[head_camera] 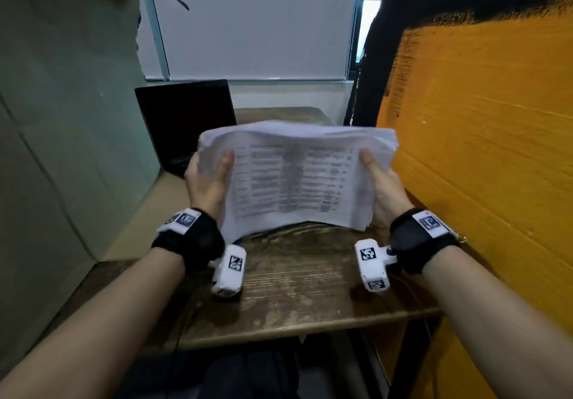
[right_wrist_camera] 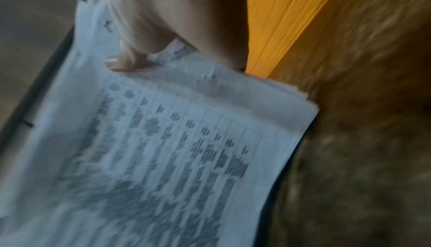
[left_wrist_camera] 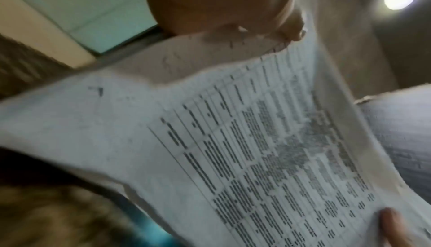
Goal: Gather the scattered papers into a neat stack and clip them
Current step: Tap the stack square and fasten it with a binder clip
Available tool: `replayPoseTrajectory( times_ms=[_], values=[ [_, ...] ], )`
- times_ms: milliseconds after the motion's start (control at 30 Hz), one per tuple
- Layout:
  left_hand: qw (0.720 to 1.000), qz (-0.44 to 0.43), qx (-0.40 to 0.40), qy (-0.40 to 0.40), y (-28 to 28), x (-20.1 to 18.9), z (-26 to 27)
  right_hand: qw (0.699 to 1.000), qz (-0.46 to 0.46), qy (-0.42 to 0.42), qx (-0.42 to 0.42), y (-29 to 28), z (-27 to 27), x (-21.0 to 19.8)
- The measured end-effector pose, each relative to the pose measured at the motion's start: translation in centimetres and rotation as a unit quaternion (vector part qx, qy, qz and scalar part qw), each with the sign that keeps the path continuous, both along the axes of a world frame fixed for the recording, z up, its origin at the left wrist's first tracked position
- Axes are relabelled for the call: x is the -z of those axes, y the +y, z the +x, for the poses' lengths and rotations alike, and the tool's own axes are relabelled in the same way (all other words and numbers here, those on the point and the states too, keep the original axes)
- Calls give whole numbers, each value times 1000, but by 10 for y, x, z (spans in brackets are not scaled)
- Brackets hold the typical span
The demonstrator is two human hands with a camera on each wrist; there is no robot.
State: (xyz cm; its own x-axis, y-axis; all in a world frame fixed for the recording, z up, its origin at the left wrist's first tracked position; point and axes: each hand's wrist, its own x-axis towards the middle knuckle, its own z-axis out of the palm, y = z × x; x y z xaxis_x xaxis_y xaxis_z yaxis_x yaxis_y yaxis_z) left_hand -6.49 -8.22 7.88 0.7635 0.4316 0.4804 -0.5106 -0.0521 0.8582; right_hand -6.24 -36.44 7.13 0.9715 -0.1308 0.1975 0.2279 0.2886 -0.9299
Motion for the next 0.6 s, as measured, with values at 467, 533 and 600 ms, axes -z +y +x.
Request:
replayPoseTrajectory(
  times_ms=[467,533,600],
  values=[
    [992,-75,-1,102,20,18,24,999,-41,-6,-30,-7,14,13],
    [990,-86,-62,95,15,13,28,1000,-26,3,-12,-5,18,11],
    [990,-51,-35,125,13,12,31,1000,-9,14,-11,-9,22,10]
  ],
)
